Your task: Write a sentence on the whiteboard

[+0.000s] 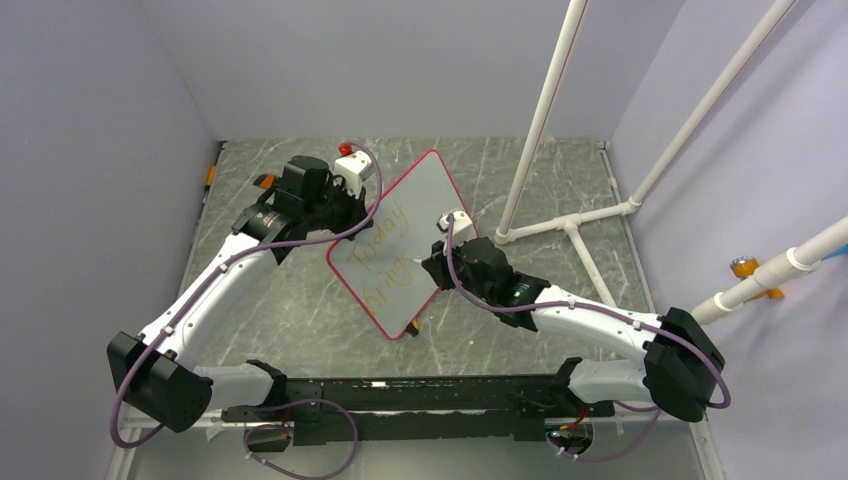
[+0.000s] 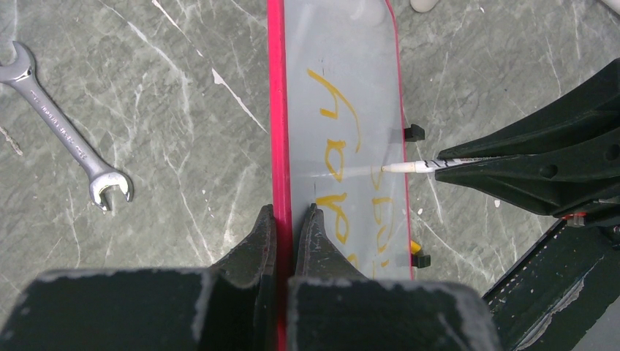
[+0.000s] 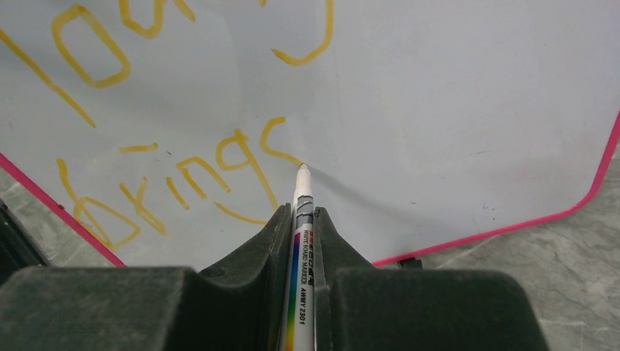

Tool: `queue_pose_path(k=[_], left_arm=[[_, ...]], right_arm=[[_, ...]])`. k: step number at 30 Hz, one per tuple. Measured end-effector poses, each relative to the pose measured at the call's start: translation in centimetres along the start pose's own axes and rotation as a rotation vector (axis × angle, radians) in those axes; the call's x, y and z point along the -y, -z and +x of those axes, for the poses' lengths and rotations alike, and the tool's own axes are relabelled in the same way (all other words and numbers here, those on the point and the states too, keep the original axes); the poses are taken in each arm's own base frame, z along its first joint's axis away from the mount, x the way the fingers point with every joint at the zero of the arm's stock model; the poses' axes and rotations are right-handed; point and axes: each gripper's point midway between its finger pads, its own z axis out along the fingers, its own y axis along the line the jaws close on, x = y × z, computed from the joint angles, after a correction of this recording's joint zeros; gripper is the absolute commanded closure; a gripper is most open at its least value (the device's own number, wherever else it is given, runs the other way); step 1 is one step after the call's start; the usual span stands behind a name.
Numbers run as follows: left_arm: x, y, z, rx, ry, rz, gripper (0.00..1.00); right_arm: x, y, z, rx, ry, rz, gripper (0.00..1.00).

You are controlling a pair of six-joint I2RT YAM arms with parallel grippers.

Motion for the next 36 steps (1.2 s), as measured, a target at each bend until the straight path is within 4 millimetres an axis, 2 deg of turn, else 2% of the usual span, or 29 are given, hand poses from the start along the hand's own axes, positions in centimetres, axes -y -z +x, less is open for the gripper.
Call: queue_pose_path(k=[11,28,33,36], left_arm=[[0.0,0.0,0.0,0.001,0.0,0.001,1.0],[-0.1,0.0,0.0,0.0,0.003,0.0,1.0],[0.0,0.0,0.0,0.001,0.003,0.004,1.0],[0.0,0.1,0.0,0.002,0.003,0.005,1.0]], right_arm=[[0.3,0.1,0.5,-0.018,0.003,0.017,1.0],[-1.0,0.3,0.9,-0.041,0.007,-0.063,1.0],[-1.7,1.1,0.1,-0.012,0.005,-0.103,1.0],[-2.0,2.4,-1.5,0.055,-0.002,-0.124,1.0]])
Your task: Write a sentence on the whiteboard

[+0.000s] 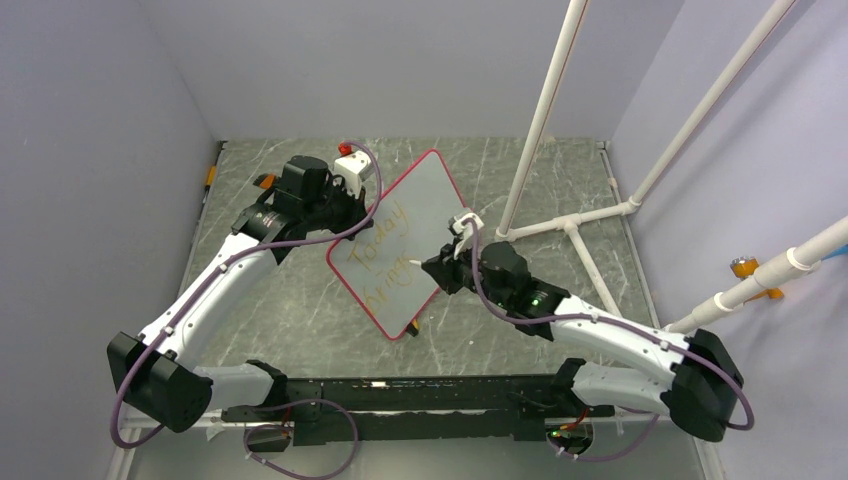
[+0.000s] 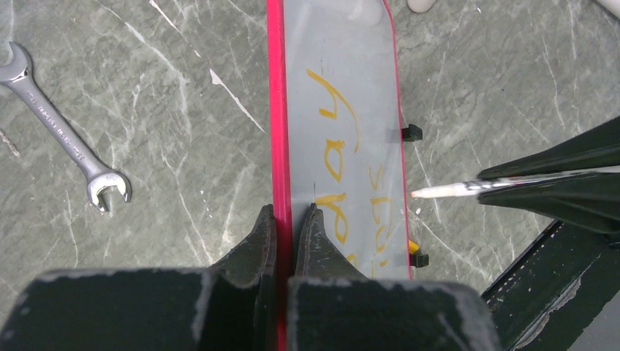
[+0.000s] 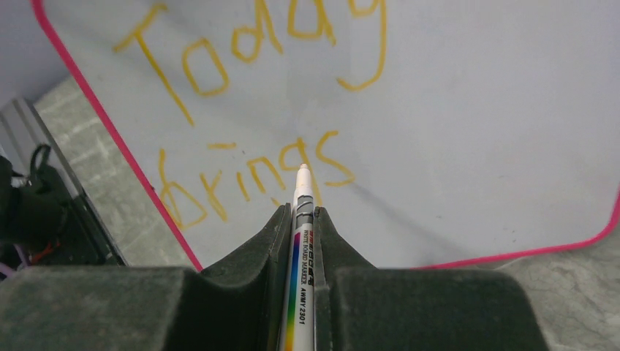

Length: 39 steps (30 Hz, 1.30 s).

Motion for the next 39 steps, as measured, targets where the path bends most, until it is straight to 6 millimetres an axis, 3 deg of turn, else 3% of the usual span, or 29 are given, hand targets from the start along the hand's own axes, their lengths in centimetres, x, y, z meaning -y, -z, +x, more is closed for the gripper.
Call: queue_pose_path(k=[5,7,14,23,39], left_arm=[[0.0,0.0,0.0,0.001,0.0,0.001,1.0],[0.0,0.1,0.0,0.002,0.001,0.001,1.0],[0.1,0.2,0.0,0.004,0.004,0.001,1.0],[0.1,0.2,0.0,0.004,0.006,0.001,1.0],[0.1,0.2,0.0,0.004,0.006,0.001,1.0]], right_arm=[[0.3,1.4,-3.4,0.127,-0.007,0.029,1.0],[1.0,1.4,-3.7,0.142,-0.011,0.067,1.0],[4.3,0.3,-2.3,0.101,-0.025,0.189,1.0],[7.3,-0.2,-1.9,0.082,-0.045,0.263,1.0],[7.7,-2.4,-2.5,0.05,-0.049,0.245,1.0]])
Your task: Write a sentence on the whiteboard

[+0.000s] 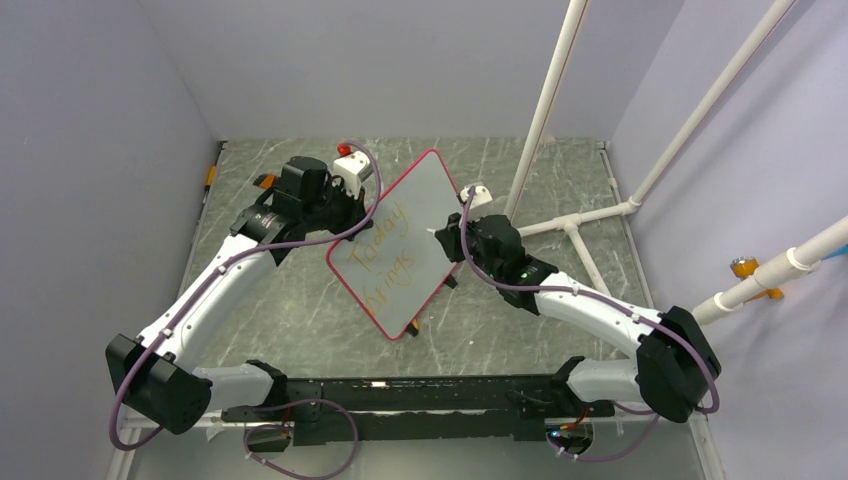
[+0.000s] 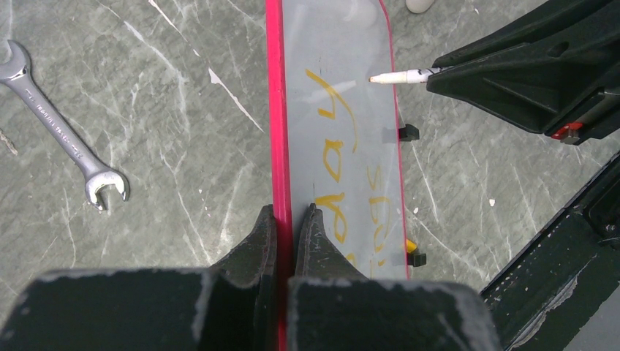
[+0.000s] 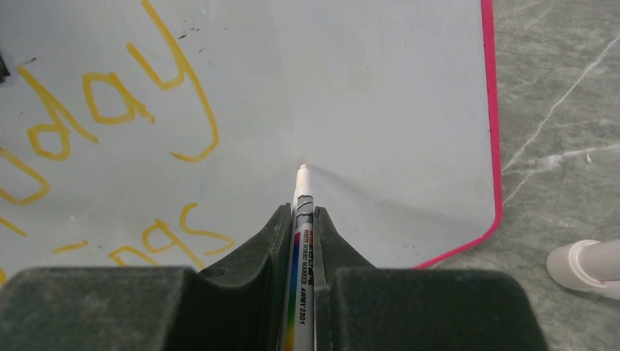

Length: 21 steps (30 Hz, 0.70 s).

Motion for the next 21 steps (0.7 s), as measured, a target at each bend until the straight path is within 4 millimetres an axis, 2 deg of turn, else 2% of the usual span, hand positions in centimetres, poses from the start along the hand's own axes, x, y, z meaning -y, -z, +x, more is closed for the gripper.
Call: queue_pose_path(k=[9,21], left_arm=[[-0.2,0.1,0.2,-0.008,0.007,-0.006,1.0],[-0.4,0.1,0.5,-0.018,0.018,-0.014,1.0]], right_arm=[[-0.5,-1.1,0.0,-0.019,0.001,-0.019,1.0],[-1.9,-1.0,0.0,-0.028,0.001,-0.113,1.0]])
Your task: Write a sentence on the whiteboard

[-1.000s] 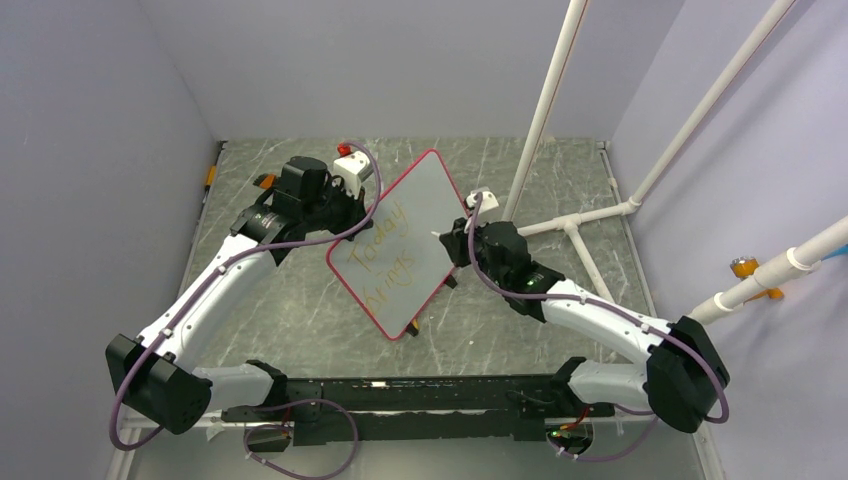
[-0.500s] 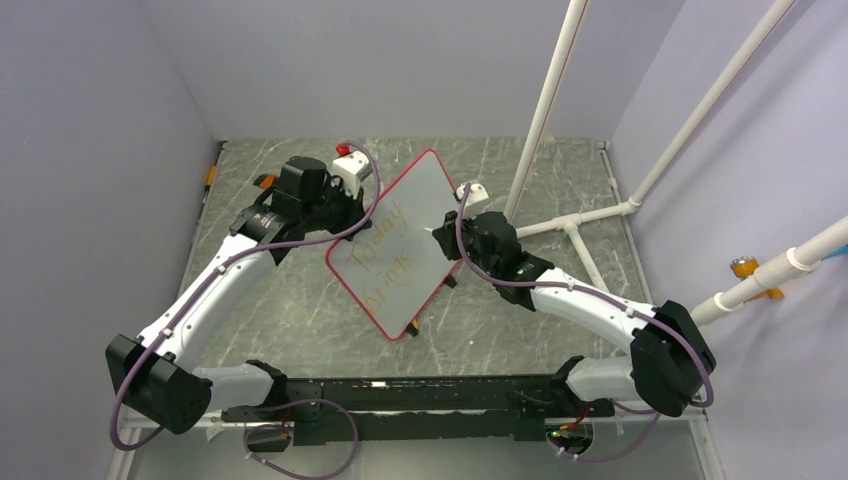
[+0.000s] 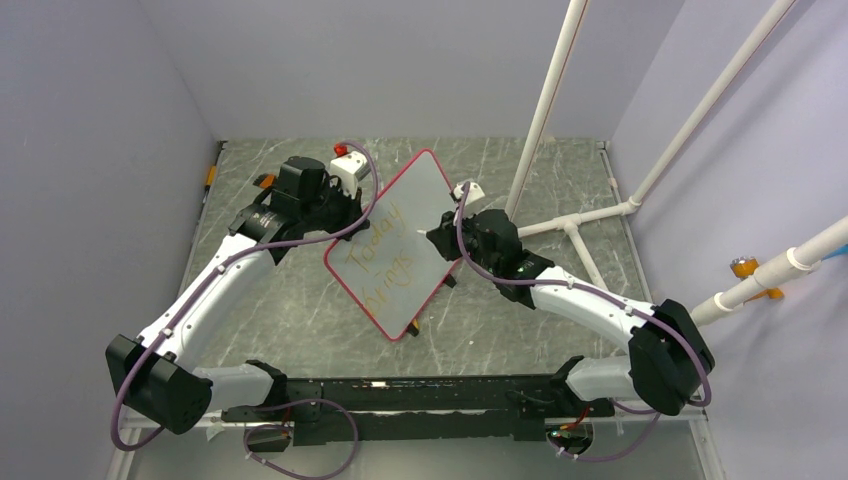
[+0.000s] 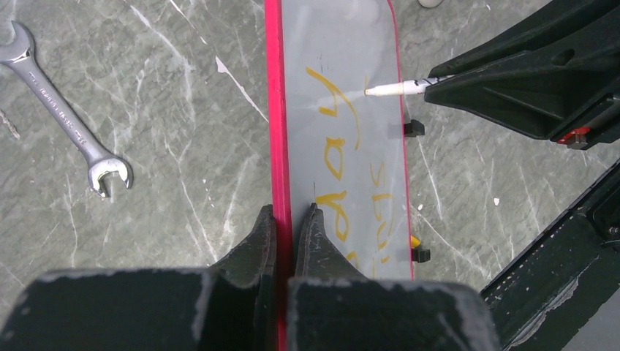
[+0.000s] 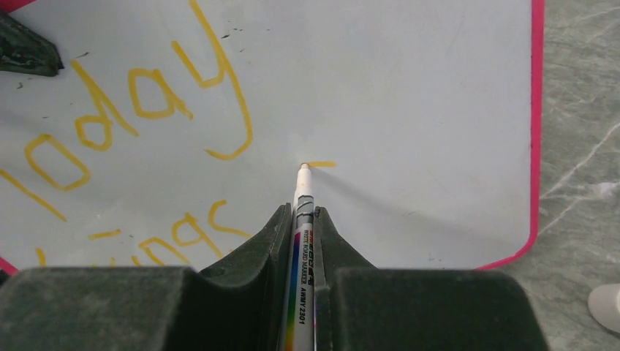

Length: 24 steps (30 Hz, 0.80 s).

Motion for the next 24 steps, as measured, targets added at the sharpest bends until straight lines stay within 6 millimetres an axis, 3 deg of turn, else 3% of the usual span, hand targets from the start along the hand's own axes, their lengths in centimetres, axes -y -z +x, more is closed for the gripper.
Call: queue_pose_path(k=[12,24], left_arm=[[0.0,0.0,0.0,0.0,0.001,-0.001,1.0],[0.0,0.0,0.0,0.002,0.0,-0.001,1.0]], right_arm=[[-0.8,0.7,1.6,-0.028,-0.008,-0.058,1.0],[0.3,0.9,2.5,-0.054,-0.015,0.007,1.0]])
